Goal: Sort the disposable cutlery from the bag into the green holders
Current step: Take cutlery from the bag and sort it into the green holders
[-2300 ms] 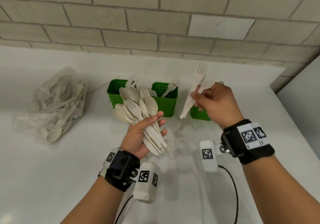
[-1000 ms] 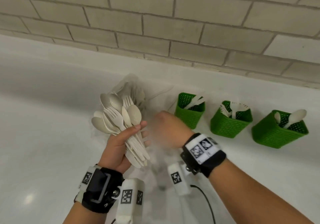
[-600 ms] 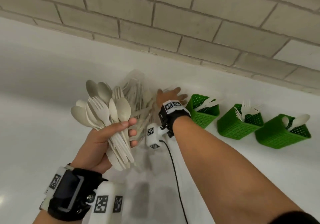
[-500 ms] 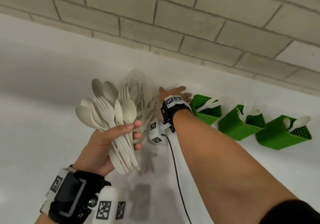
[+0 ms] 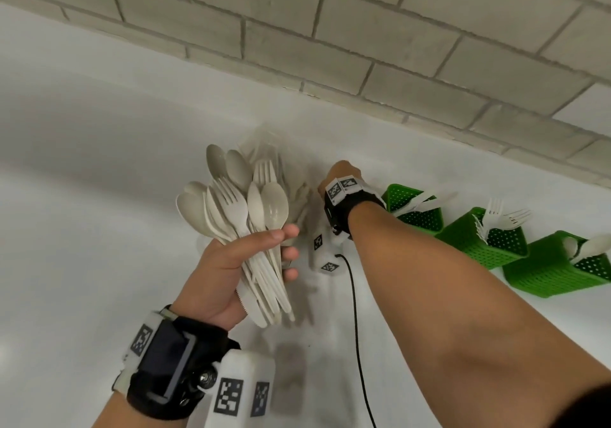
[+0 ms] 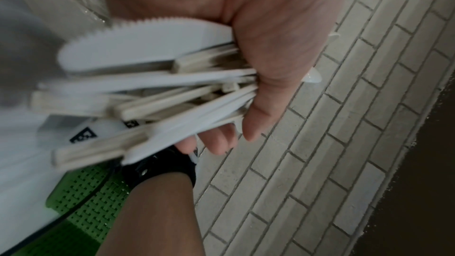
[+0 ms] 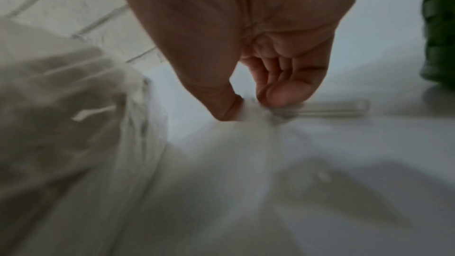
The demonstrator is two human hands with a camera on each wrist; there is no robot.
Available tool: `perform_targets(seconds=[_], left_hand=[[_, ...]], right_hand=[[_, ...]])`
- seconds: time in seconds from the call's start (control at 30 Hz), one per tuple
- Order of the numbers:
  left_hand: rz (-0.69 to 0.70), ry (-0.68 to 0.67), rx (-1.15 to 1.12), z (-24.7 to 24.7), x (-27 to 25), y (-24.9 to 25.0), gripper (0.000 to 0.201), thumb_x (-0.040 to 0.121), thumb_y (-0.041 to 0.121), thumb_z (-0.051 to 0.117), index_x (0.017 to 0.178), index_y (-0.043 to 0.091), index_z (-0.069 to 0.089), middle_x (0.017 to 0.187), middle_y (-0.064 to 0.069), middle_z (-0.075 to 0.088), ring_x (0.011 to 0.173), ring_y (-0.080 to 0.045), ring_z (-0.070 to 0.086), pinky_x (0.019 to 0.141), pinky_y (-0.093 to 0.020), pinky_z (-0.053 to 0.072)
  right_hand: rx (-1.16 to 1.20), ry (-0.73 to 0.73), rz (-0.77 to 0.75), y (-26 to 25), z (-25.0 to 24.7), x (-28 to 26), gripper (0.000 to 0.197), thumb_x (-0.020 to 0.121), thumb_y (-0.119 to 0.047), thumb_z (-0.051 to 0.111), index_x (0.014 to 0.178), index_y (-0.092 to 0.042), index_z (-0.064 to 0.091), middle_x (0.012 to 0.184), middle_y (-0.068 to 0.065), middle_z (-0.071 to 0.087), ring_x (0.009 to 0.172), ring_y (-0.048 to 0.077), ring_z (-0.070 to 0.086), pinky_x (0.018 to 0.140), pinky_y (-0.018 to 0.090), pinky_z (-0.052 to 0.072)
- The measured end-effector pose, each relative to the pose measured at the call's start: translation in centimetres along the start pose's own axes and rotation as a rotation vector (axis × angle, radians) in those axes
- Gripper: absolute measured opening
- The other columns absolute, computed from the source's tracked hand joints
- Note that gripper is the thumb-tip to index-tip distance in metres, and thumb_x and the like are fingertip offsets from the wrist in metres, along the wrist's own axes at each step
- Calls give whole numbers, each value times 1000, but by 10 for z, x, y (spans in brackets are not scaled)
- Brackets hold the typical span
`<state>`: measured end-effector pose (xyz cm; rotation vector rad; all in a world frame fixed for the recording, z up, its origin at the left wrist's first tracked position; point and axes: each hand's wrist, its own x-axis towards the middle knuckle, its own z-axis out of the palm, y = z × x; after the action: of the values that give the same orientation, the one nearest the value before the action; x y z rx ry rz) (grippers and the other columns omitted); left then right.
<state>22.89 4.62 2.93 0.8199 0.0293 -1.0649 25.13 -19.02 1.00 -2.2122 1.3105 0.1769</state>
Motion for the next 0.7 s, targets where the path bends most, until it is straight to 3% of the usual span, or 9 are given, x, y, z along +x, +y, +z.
perform_targets(seconds=[0.03, 0.1, 0.17, 0.3, 0.37, 0.43, 0.53, 0.63, 0.7], left_hand=[[4, -2, 3, -1, 0, -1, 62, 45, 16, 92, 102, 4, 70, 95, -10, 72, 69, -20, 67, 58, -34, 55], [6, 8, 17, 1, -1, -2, 58, 46, 16, 92, 99, 4, 72, 94, -9, 72, 69, -19, 67, 58, -33, 55], [15, 19, 28, 2, -2, -3, 29, 63, 9, 83, 90, 4, 75, 90, -7, 72, 67, -17, 67, 57, -32, 56], [94, 39, 39, 13, -3, -3, 13, 74, 9, 66, 83, 4, 75, 83, -5, 69, 65, -13, 64, 58, -29, 57], [152, 43, 66, 23, -1, -2, 14, 73, 9, 67, 83, 3, 74, 83, -6, 69, 64, -13, 63, 59, -26, 56], [197, 56, 105, 34, 3, -3, 23, 69, 10, 70, 90, 1, 73, 80, -7, 68, 64, -14, 62, 59, -25, 56], [254, 64, 197, 53, 9, -15, 44, 68, 12, 75, 109, -3, 67, 81, -9, 69, 64, -17, 61, 59, -26, 54], [268, 21, 293, 78, 9, -39, 40, 67, 11, 77, 104, -2, 69, 82, -12, 70, 61, -17, 61, 55, -27, 53], [286, -18, 327, 93, 8, -55, 33, 70, 6, 77, 101, -2, 70, 81, -14, 68, 58, -18, 60, 56, -29, 52]], right_hand=[[-2, 3, -1, 6, -2, -2, 14, 93, -12, 57, 81, -18, 54, 105, 15, 59, 121, 31, 54, 80, 29, 40], [55, -40, 11, 6, -5, -16, 31, 96, -7, 47, 69, -21, 42, 83, 10, 46, 111, 27, 57, 85, 27, 44], [274, -9, -11, 6, -8, -26, 33, 98, -6, 42, 67, -17, 40, 85, 9, 44, 73, 19, 51, 68, 24, 40], [475, 185, -268, 15, -18, -54, 42, 93, -15, 58, 54, -13, 43, 55, 3, 44, 54, 12, 45, 50, 23, 33], [638, 106, -379, 28, -31, -84, 29, 91, -18, 64, 67, -2, 61, 62, 22, 56, 55, 12, 51, 53, 30, 44], [796, 8, -454, 46, -45, -111, 16, 91, -15, 65, 86, -1, 70, 82, 31, 63, 65, 23, 58, 58, 33, 50], [898, -38, -510, 75, -62, -137, 9, 91, -7, 63, 89, -9, 72, 80, 28, 65, 67, 19, 64, 57, 23, 52], [934, -55, -514, 99, -70, -151, 9, 91, -5, 63, 95, -1, 70, 86, 36, 62, 64, 17, 63, 56, 20, 51], [964, -53, -488, 115, -73, -158, 11, 91, -4, 63, 96, 4, 68, 85, 31, 67, 63, 16, 66, 57, 20, 51]])
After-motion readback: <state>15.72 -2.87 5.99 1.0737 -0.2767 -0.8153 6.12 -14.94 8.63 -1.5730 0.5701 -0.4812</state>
